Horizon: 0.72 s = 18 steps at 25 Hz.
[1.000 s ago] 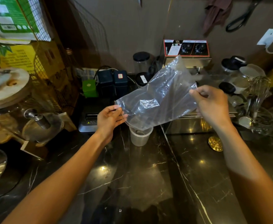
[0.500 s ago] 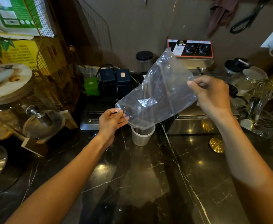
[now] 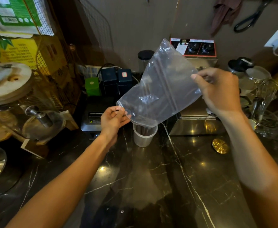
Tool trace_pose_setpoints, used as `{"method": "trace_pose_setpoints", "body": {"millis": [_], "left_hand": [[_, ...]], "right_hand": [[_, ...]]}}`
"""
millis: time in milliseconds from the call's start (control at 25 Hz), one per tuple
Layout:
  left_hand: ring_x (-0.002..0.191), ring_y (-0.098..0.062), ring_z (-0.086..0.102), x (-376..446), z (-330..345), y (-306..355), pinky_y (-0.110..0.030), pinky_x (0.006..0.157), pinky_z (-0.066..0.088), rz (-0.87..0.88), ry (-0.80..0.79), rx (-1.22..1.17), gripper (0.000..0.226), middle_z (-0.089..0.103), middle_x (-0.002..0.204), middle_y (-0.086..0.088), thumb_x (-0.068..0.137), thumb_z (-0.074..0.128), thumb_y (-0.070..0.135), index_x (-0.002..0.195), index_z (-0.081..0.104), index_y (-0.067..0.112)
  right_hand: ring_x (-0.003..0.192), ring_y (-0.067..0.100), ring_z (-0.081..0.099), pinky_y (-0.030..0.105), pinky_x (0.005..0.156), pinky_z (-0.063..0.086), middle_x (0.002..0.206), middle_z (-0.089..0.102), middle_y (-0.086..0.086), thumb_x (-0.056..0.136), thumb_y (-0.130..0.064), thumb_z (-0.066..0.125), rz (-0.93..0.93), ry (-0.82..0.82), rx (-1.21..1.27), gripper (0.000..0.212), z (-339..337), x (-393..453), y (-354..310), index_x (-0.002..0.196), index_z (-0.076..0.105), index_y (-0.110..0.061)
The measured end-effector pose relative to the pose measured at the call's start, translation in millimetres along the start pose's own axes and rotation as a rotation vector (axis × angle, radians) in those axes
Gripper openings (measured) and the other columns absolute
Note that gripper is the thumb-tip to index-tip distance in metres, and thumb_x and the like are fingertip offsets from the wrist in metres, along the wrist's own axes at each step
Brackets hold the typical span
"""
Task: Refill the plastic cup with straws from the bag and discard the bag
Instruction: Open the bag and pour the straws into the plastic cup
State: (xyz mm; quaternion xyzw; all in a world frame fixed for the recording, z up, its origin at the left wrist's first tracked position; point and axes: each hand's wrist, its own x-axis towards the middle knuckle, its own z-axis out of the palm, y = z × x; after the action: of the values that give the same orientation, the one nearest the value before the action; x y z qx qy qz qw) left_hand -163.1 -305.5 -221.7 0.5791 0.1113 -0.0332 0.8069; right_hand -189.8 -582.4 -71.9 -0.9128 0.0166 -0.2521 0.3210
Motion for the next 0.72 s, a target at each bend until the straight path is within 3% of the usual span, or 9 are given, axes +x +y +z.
{"method": "trace_pose_setpoints", "body": {"millis": [160,320,480,560,720], "left_hand": [[0.082,-0.020,0.079,4,-3,-3,-0.041,0.084,0.065,-0.003,0.051,0.014,0.015,0.072,0.094,-0.012,0.100,0.064,0.013,0.113,0.059,0.007],[0.086,-0.021,0.078,7,-6,-6,-0.042,0.086,0.064,0.002,0.084,0.062,0.013,0.071,0.095,-0.011,0.101,0.063,0.014,0.112,0.059,0.009],[0.090,-0.025,0.076,6,-3,-7,-0.044,0.089,0.063,-0.055,0.068,0.014,0.017,0.071,0.096,-0.012,0.101,0.061,0.013,0.117,0.058,0.007],[0.089,-0.025,0.077,6,0,-6,-0.043,0.087,0.064,-0.048,0.053,-0.016,0.014,0.070,0.093,-0.011,0.101,0.061,0.012,0.114,0.057,0.008],[0.082,-0.022,0.078,9,6,-2,-0.038,0.081,0.065,-0.003,0.050,-0.052,0.009,0.071,0.088,-0.008,0.102,0.060,0.010,0.110,0.056,0.009]], "right_hand": [[0.064,0.013,0.061,0.046,0.076,0.058,0.072,0.065,-0.013,0.096,-0.032,0.069,0.064,-0.092,0.026,0.014,4,3,8,0.084,0.069,-0.026],[0.074,0.016,0.060,0.026,0.070,0.048,0.079,0.066,-0.001,0.092,-0.034,0.075,0.068,-0.140,-0.012,0.022,4,3,9,0.080,0.065,-0.018],[0.077,0.024,0.064,0.045,0.075,0.054,0.078,0.070,0.003,0.092,-0.038,0.074,-0.023,-0.124,-0.003,0.024,0,6,-3,0.080,0.071,-0.018],[0.080,0.026,0.065,0.046,0.078,0.054,0.079,0.073,0.003,0.096,-0.035,0.069,-0.085,-0.109,-0.013,0.025,-4,6,-9,0.085,0.077,-0.015],[0.083,0.012,0.048,0.032,0.078,0.041,0.074,0.054,-0.019,0.097,-0.022,0.070,-0.118,-0.070,0.039,0.013,-8,8,-18,0.093,0.078,-0.012]]}}
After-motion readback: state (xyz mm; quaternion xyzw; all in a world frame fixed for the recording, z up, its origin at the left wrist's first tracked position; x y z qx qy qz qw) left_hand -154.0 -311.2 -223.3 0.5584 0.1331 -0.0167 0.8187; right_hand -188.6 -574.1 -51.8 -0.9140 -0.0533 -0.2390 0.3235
